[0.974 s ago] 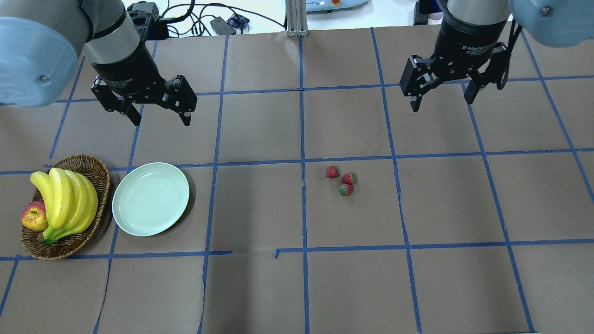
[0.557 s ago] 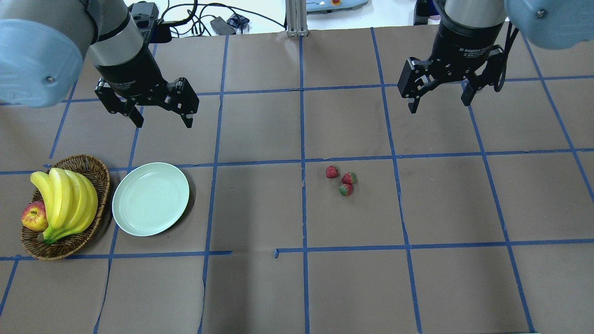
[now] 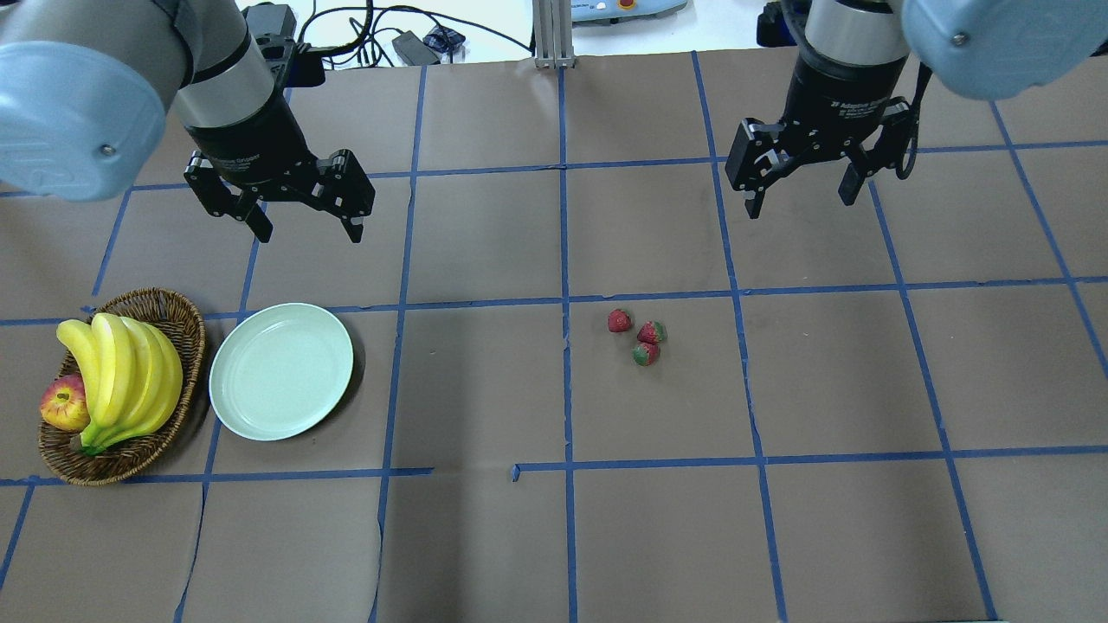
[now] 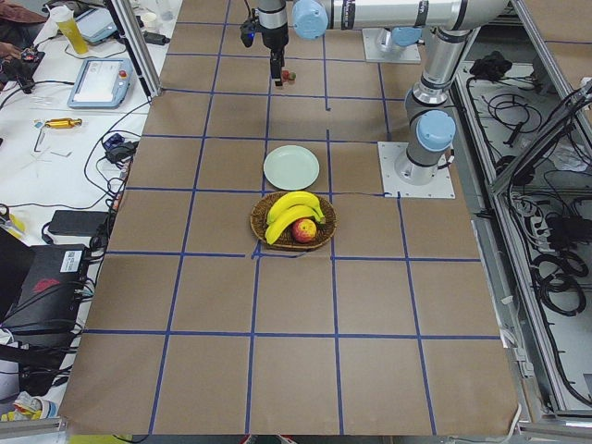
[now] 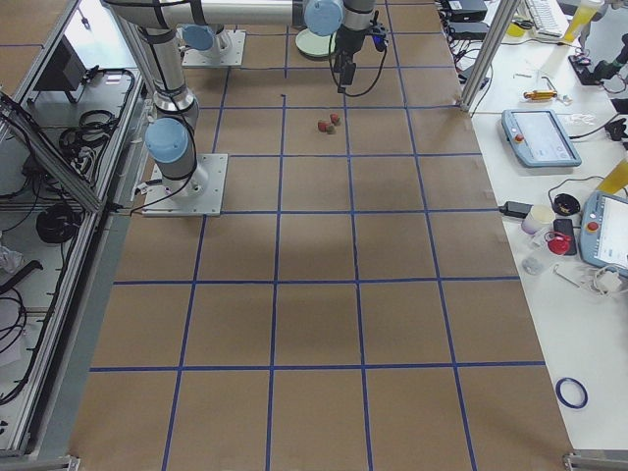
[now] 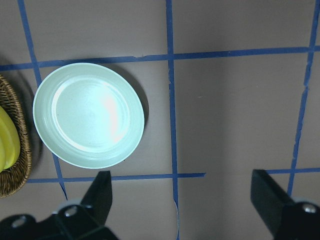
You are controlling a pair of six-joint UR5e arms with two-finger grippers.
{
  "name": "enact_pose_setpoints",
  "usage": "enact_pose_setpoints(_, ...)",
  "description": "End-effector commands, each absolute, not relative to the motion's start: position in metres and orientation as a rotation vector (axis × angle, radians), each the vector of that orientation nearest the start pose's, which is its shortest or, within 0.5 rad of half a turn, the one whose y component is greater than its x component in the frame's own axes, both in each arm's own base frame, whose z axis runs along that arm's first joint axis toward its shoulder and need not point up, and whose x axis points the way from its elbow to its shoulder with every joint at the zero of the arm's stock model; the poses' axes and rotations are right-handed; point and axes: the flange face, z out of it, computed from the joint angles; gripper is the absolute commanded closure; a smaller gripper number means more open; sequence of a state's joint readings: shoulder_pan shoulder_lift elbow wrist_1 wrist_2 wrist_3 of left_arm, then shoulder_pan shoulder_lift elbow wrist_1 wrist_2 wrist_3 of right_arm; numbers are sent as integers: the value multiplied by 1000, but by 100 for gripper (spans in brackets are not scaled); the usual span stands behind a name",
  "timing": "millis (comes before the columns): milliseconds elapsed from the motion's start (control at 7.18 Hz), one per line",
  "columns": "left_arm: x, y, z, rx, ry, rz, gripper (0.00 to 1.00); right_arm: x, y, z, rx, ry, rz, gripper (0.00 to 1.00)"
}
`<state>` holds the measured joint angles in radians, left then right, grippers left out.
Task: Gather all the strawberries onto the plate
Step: 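Move the right gripper down over the cluster of strawberries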
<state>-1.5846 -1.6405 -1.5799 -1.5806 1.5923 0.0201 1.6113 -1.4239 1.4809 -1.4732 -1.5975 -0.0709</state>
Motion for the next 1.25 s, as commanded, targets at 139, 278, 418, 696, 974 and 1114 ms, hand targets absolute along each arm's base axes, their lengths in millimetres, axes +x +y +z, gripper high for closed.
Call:
enact_pose_setpoints(139,-138,-511,444,54,3118,148,0,216,-540,380,-364,3141,190,0)
enact_pose_setpoints(278,-138,-509,439,54,3116,165,0,231,-547,358,-393,3138,159,0)
enact_pose_setpoints(418,-138,-508,434,54,3115,179,0,244,-552,334,-413,3137,184,0)
enact_pose_setpoints(696,-138,-507,431,57,3114,189,0,268,-558,298,-337,3063,244,11)
enact_pose_setpoints(974,-138,-507,427,52,3114,201,0,289,-563,262,-249,3058,203,27)
enact_pose_setpoints(1114,-138,-505,423,48,3112,215,0,290,-562,240,-242,3060,234,25)
